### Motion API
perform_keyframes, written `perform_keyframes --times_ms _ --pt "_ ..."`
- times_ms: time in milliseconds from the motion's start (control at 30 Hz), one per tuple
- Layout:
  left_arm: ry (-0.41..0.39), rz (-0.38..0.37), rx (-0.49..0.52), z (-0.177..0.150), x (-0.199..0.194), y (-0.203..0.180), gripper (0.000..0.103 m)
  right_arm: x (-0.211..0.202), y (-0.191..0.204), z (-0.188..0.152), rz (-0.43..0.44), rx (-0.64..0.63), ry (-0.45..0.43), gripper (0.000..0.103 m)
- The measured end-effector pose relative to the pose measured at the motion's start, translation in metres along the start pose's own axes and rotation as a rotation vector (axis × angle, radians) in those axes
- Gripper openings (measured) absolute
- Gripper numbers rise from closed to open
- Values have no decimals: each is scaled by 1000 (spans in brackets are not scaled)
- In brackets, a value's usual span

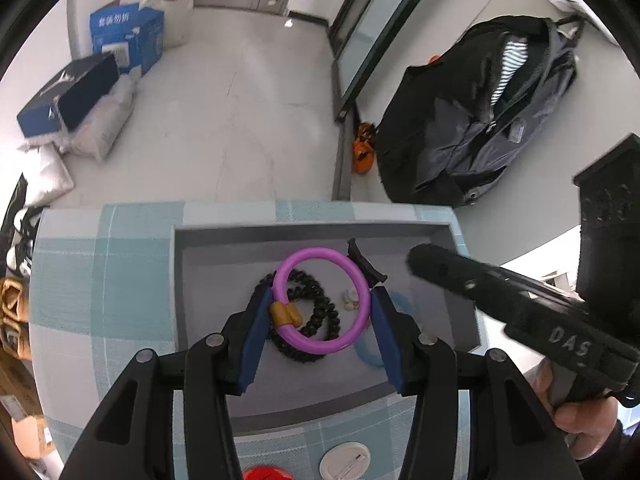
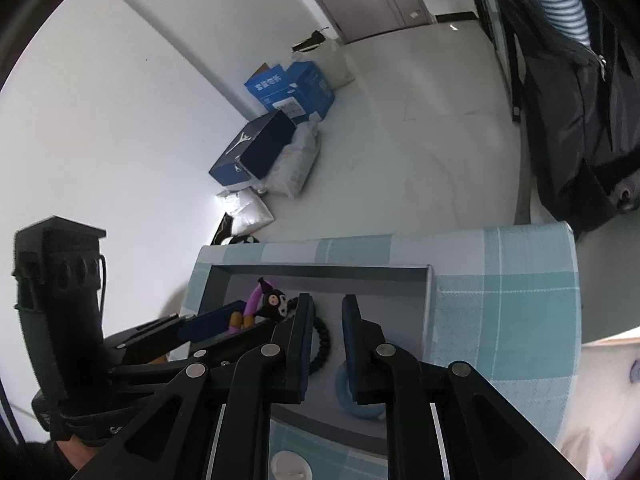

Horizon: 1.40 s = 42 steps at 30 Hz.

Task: Organize jewelry
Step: 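Lower both held items into the grey box and open both tools, then withdraw both open tools from the box toward the remaining items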

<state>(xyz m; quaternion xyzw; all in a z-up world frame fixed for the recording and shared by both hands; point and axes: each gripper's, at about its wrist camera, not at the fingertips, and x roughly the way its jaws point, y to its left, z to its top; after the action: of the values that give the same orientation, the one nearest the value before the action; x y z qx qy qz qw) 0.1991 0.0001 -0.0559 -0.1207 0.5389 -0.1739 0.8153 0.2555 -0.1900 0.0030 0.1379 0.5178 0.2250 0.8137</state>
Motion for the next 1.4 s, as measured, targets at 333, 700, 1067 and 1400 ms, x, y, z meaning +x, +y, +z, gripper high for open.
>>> perform_keyframes --times_ms 333,700,1067,1400 --pt "-44 7 14 -6 -15 -1 77 -26 -9 -2 17 60 -69 51" --pt "-98 41 8 -19 -39 -2 77 -57 -3 -11 15 77 -128 66" --pt "-159 75 25 -44 -65 -7 77 -83 22 -40 1 15 -169 79" --pt "-154 101 26 -85 -75 -7 77 -92 43 -85 -33 -52 -178 90"
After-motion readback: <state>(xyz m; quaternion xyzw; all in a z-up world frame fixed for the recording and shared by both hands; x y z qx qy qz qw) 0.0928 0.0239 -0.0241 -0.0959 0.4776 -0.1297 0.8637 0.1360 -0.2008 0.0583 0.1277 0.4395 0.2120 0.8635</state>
